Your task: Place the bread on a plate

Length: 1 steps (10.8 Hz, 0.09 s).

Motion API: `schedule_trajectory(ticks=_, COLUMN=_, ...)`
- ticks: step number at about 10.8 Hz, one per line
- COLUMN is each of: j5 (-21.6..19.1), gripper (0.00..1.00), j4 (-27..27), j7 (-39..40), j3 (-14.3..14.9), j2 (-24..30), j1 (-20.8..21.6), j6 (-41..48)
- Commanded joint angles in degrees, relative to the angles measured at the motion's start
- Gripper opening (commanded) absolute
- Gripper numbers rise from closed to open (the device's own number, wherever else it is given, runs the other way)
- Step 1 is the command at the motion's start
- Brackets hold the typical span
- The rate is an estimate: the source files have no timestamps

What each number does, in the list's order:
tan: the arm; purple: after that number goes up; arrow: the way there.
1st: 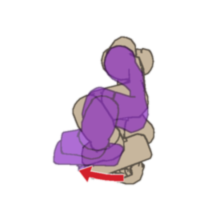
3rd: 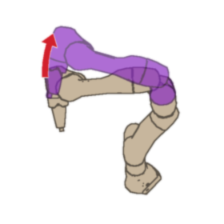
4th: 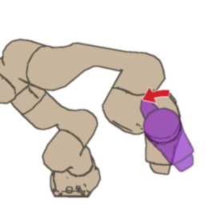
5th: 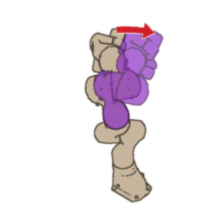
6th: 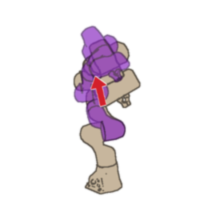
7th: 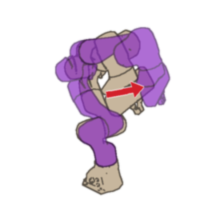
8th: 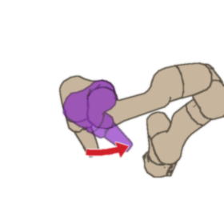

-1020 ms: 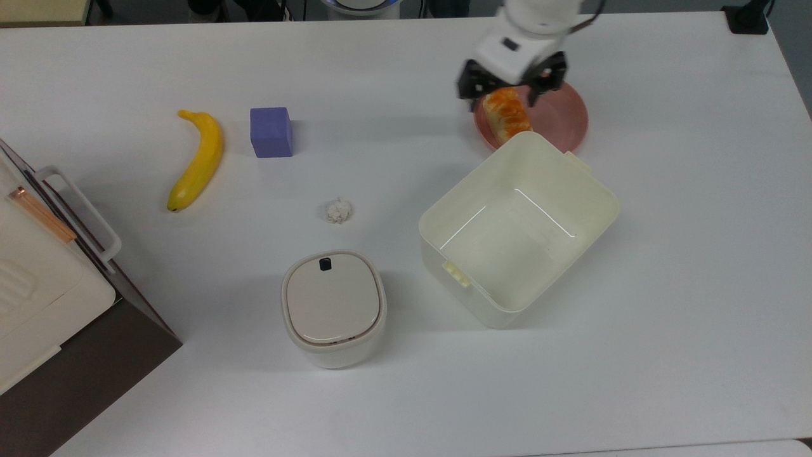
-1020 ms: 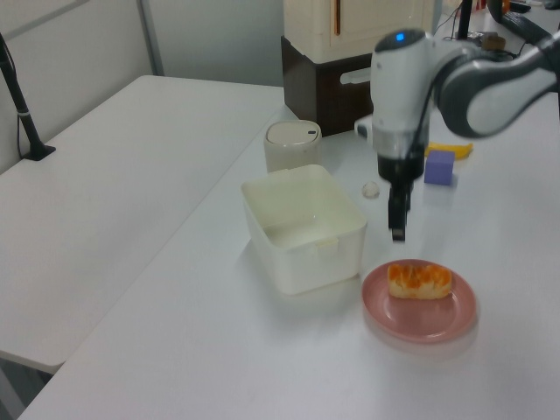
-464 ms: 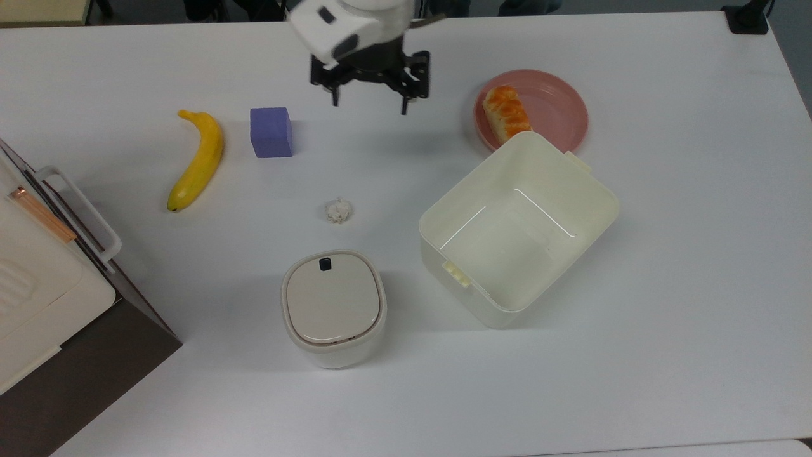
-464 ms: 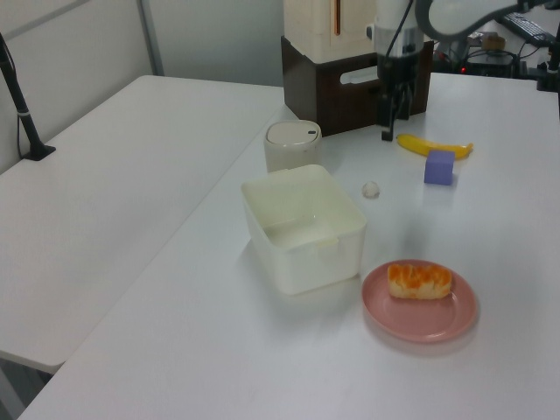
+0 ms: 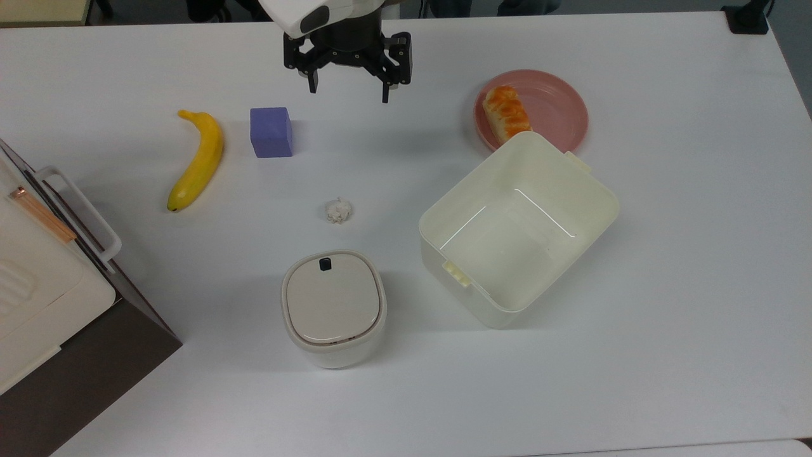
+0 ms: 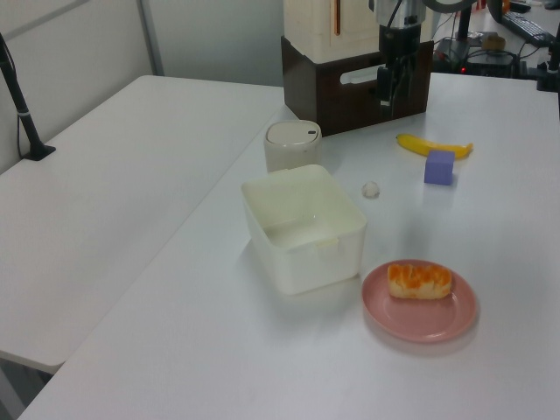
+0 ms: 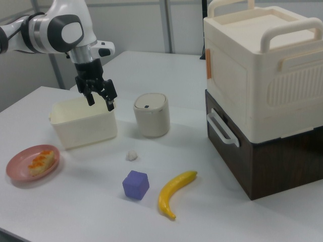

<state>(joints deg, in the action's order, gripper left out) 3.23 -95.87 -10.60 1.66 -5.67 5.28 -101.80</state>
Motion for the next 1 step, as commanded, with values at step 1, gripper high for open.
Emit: schedule_trajectory(ticks=1, j5=-0.3, gripper=1.00, j4=0.9, j7=1.4, j3=0.6, j2=-0.3, j1=0.4, j6=1.2)
